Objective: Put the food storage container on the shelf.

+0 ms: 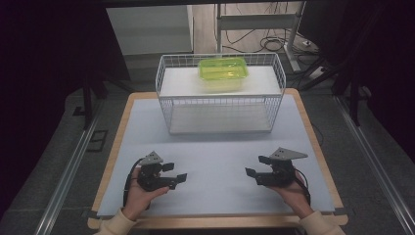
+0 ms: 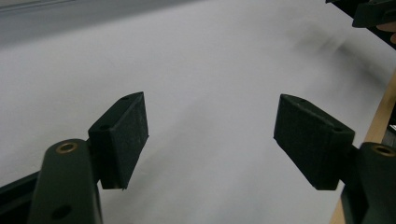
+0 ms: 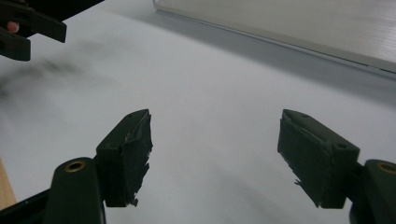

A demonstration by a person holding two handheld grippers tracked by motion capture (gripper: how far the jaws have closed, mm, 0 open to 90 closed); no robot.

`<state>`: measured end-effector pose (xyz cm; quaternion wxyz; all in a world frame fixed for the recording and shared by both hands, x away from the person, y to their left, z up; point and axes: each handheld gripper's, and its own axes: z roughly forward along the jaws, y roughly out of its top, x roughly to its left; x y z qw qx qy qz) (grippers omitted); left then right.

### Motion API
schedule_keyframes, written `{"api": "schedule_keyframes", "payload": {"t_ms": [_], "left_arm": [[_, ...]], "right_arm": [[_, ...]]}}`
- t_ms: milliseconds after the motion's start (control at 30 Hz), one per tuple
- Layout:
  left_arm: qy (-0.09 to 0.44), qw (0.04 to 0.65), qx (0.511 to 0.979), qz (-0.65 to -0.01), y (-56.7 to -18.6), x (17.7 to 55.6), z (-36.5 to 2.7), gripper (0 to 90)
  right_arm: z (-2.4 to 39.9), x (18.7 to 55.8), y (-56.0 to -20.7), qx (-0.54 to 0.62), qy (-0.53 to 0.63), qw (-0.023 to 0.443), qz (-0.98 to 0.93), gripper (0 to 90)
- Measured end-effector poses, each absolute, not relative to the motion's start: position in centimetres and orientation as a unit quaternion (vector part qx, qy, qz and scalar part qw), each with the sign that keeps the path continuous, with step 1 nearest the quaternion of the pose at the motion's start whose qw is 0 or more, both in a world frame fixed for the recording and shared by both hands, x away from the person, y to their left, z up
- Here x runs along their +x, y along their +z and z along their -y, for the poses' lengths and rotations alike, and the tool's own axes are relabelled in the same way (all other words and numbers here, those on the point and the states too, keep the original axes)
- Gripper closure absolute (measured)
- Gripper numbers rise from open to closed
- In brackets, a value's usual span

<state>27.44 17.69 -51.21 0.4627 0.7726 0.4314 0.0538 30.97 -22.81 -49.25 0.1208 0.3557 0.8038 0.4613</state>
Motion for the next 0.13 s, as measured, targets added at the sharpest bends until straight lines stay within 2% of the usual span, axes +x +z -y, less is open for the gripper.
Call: {"api": "schedule_keyframes", "payload": {"t_ms": [133], "left_arm": [[0.057, 0.463, 0.772, -0.432, -51.22, 27.43, -17.75, 25.6]], "right_arm": [[22.85, 31.00, -49.23, 0.355, 0.466, 0.124, -0.801, 24.0]]}}
